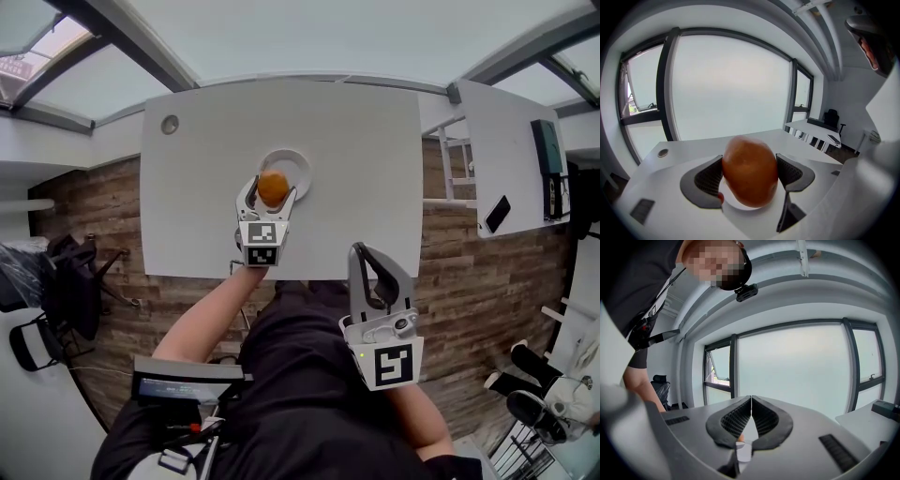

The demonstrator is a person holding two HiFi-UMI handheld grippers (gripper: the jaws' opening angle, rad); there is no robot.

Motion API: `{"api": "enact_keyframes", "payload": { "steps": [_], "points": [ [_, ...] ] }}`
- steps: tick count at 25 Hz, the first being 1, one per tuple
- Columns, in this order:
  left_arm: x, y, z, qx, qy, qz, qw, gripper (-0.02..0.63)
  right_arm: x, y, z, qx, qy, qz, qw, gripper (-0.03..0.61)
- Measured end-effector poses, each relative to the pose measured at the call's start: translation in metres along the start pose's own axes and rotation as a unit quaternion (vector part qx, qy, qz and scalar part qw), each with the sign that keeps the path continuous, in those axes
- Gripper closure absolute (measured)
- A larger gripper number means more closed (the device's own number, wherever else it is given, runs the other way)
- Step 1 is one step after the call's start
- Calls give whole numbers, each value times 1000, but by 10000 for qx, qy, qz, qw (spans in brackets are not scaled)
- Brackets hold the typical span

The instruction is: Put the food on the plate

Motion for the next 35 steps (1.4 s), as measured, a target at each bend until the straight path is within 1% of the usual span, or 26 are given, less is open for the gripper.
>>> {"api": "enact_keyframes", "payload": {
  "steps": [8,14,18,20,22,25,32,35],
  "points": [
    [4,-3,12,148,-78,126,9998,259,3,-3,9,87,53,3,9999,571],
    [9,-15,26,374,-103,41,9992,259,3,-4,12,74,44,62,9999,571],
    [15,-21,30,499,-93,-66,9987,259,4,-7,11,158,35,64,9998,571],
    [14,-22,32,646,-147,-63,9978,259,4,-6,10,145,6,82,9999,571],
    [12,-25,38,796,-195,-11,9966,259,2,-6,10,142,-16,102,9998,571],
    [14,-33,53,811,-186,119,9965,259,1,-8,10,158,-24,106,9998,571],
    [12,-25,57,796,-222,309,9961,259,-5,-9,8,171,-159,131,9996,571],
    [11,-35,65,930,-328,336,9946,259,-8,-8,4,141,-237,142,9995,571]
  ]
}}
Point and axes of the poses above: the fingertips, and each gripper's own axes: z forward along the fingers, x to its left, y out of its top, the point moved 1 cm from there along -z, backward along the fingers, and after that the axes turned 14 degrees about x, right-handed, at the moved point
